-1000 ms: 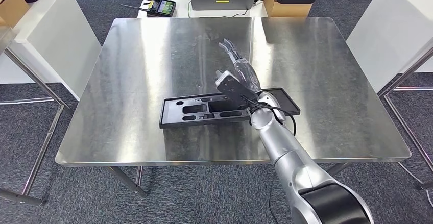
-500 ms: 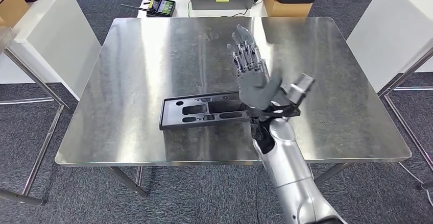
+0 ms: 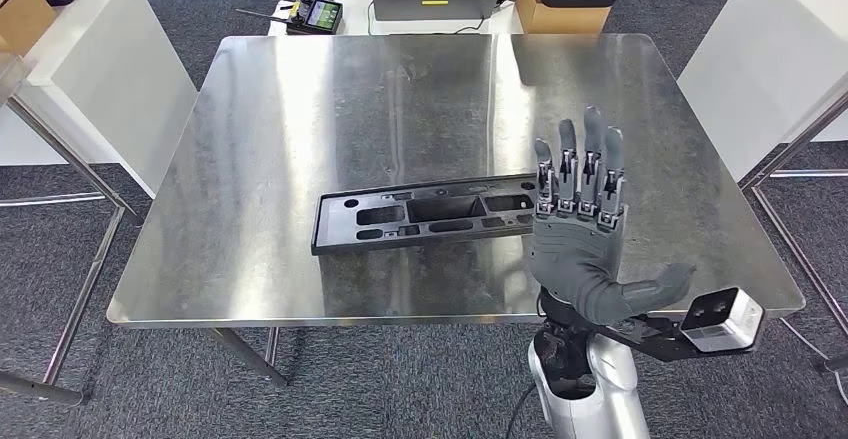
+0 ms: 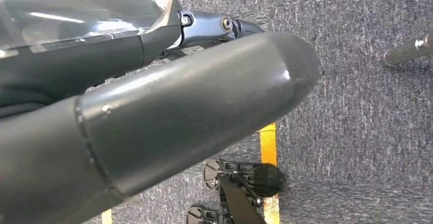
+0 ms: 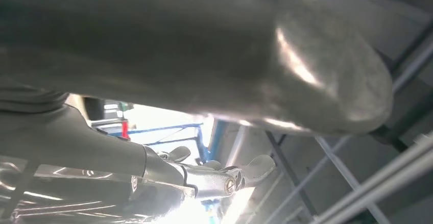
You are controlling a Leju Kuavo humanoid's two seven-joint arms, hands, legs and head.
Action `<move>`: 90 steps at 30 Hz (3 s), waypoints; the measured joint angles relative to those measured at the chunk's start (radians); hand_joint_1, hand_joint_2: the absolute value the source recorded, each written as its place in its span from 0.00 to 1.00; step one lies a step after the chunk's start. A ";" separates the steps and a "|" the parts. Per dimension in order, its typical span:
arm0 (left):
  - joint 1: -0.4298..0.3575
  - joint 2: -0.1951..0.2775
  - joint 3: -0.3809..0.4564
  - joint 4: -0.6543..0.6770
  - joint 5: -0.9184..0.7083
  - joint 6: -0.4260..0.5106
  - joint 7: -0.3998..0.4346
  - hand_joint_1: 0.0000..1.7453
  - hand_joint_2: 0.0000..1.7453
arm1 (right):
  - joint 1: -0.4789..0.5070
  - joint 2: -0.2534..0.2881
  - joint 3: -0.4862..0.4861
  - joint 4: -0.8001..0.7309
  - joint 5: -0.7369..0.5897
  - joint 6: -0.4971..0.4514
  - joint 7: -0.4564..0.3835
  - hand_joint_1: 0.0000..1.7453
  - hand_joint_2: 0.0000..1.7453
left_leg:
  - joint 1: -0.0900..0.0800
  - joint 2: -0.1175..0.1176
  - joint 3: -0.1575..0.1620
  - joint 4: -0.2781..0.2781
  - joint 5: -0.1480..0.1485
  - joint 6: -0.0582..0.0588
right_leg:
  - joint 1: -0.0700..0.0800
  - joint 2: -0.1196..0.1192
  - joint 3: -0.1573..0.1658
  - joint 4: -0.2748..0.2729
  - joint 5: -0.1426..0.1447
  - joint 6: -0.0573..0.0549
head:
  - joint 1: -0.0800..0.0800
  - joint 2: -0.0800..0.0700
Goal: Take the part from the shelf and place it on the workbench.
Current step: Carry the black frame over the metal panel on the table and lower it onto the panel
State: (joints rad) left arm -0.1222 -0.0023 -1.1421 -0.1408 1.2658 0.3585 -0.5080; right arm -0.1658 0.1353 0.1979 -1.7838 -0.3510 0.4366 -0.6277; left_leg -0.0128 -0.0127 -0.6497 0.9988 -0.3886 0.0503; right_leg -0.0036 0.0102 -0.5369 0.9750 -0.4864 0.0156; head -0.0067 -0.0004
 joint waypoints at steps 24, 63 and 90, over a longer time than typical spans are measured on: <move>0.005 0.008 0.000 0.002 0.036 -0.004 -0.066 0.00 0.00 | 0.246 0.037 -0.247 -0.224 0.016 0.102 -0.069 0.00 0.00 | 0.008 0.004 0.038 -0.020 -0.011 0.031 | -0.018 -0.006 -0.084 0.205 -0.096 0.033 | 0.004 0.000; 0.008 0.008 -0.004 0.004 0.043 -0.020 -0.075 0.00 0.00 | 0.248 0.047 -0.273 -0.206 0.025 0.099 -0.052 0.00 0.00 | 0.015 0.009 0.023 0.016 -0.028 -0.022 | -0.011 -0.011 0.049 -0.014 -0.005 -0.007 | 0.000 0.000; 0.004 0.006 -0.009 0.004 0.057 -0.014 -0.072 0.00 0.00 | 0.256 0.063 -0.318 -0.198 0.012 0.101 -0.031 0.00 0.00 | 0.007 0.014 0.029 -0.007 0.000 -0.005 | 0.009 -0.012 0.091 -0.019 -0.043 0.011 | 0.011 0.000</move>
State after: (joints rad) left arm -0.1179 0.0040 -1.1509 -0.1364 1.3231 0.3446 -0.5803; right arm 0.0901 0.1987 -0.1205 -1.9819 -0.3393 0.5378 -0.6588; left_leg -0.0057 0.0011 -0.6210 0.9915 -0.3891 0.0448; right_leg 0.0051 -0.0019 -0.4455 0.9556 -0.5295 0.0266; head 0.0040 -0.0004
